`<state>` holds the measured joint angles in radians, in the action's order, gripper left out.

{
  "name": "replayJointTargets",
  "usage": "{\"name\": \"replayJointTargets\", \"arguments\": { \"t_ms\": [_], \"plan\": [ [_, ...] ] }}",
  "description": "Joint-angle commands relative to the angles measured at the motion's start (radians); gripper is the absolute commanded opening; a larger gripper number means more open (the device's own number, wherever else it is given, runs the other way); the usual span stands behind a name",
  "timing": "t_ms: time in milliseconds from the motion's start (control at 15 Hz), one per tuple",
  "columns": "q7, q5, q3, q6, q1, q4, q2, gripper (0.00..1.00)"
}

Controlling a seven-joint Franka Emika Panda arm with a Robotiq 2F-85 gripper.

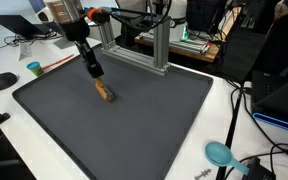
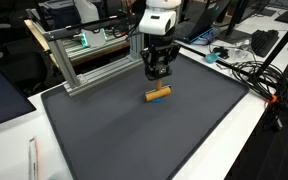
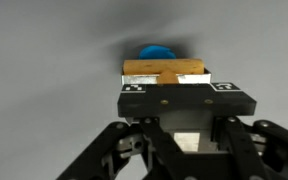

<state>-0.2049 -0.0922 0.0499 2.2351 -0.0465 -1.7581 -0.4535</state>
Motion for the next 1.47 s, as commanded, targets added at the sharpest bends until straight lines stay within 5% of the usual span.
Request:
{"name": "replayJointTargets", "arguments": {
  "t_ms": [0, 1400],
  "plan": [
    [-0.067, 0.046, 0.026, 0.024, 0.034, 0.035, -0.051, 0.23],
    [-0.01, 0.063, 0.002, -0.106, 0.041, 0.078, -0.102, 0.23]
  ]
}}
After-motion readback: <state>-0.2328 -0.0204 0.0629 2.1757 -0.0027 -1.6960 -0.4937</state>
